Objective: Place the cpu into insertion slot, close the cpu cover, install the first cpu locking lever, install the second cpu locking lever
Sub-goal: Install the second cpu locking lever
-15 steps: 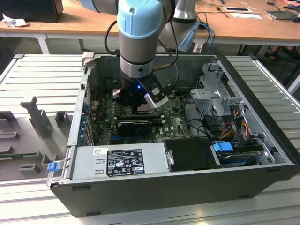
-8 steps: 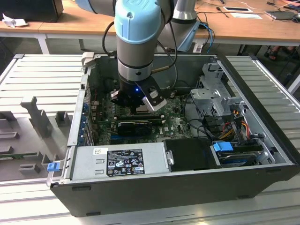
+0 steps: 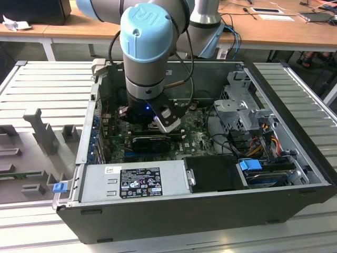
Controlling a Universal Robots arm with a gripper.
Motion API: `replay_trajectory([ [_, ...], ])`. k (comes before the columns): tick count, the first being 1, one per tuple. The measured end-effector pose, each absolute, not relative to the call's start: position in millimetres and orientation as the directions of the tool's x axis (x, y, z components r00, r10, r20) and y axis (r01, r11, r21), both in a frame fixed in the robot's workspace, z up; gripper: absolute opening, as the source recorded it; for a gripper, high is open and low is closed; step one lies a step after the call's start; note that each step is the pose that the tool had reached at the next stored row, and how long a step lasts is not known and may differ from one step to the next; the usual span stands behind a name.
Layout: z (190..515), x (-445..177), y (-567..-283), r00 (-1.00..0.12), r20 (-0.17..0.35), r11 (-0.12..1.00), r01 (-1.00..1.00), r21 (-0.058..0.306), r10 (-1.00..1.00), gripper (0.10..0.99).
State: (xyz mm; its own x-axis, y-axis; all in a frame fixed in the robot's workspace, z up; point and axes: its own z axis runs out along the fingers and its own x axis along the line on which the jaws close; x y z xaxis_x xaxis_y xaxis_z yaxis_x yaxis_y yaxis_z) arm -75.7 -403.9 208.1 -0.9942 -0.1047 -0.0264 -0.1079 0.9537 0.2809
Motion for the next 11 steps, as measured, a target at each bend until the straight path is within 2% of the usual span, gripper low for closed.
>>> replay_trajectory([
  [11, 193, -77, -404, -0.994, -0.032, 0.936, -0.111, 0.335, -0.106, 0.106],
])
